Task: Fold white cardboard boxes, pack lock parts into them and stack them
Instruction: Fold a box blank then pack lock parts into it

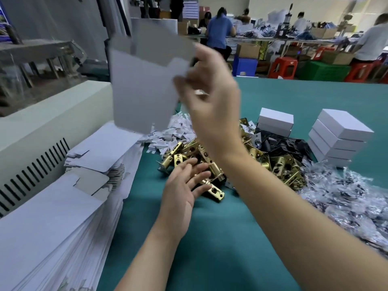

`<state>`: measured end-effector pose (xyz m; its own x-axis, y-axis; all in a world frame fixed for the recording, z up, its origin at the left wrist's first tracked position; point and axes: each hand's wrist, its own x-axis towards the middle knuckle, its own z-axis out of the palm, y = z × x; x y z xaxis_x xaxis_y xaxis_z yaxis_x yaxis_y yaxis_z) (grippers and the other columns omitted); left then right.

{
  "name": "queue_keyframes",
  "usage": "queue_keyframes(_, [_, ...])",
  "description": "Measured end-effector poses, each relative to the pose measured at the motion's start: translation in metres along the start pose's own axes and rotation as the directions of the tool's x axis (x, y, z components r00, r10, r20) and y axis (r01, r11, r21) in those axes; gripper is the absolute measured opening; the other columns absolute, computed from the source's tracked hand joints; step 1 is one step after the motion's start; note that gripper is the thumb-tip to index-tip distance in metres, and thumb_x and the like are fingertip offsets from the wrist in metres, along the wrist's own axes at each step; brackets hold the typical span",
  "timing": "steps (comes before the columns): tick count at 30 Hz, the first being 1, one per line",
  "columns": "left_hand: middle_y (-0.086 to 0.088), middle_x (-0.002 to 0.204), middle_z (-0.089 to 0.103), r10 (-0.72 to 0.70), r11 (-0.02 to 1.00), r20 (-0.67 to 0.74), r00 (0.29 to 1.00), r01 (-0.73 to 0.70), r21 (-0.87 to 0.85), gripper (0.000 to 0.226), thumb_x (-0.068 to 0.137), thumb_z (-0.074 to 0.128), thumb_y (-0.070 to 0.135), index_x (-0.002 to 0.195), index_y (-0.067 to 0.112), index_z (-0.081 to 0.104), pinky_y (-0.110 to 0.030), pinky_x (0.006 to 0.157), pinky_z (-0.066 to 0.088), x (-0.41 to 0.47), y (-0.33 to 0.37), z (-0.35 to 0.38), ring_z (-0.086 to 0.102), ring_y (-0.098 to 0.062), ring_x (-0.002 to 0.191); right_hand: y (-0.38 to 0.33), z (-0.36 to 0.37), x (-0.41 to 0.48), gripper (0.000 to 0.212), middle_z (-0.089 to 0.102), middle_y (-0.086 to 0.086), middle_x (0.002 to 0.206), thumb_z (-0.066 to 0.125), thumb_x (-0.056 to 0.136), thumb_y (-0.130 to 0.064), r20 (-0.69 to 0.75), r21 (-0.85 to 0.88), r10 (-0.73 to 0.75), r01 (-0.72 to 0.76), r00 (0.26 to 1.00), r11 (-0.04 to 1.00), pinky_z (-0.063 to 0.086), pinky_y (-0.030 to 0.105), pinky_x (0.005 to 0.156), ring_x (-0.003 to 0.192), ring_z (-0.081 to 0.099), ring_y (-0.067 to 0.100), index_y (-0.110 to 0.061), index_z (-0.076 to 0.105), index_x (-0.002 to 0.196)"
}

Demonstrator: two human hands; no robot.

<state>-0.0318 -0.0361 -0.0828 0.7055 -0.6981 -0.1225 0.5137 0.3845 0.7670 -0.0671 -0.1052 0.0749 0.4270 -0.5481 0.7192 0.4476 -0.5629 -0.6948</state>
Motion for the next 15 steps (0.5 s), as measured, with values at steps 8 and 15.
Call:
queue_keyframes(8, [-0.008,0.150,0.049,-0.304,0.947,0.454,0.837,0.318,0.048,0.074,0.108,0.033,0.068,0.164,0.020,0.032,-0.053,0.106,0.039,-0.005,0.001,0.000,0.052,-0.029,0.126,0.021,-0.096,-0.068,0.041,0.077,0.007,0.094,0.064,0.097,0.000,-0.001,0.178,0.513,-0.504,0.859,0.845,0.056,0.031,0.065,0.081,0.070,0.014,-0.026,0.056,0.128])
queue_keyframes(15, [-0.010,0.152,0.054,-0.376,0.917,0.656,0.655,0.366,0.160,0.087,0.091,0.052,0.078,0.156,0.020,0.048,-0.056,0.113,0.038,-0.019,0.001,-0.001,0.056,-0.035,0.131,0.043,-0.107,-0.101,0.042,0.071,0.007,0.092,0.067,0.096,-0.006,-0.053,0.166,0.500,-0.486,0.865,0.858,0.050,0.028,0.044,0.064,0.062,0.013,-0.036,0.057,0.124])
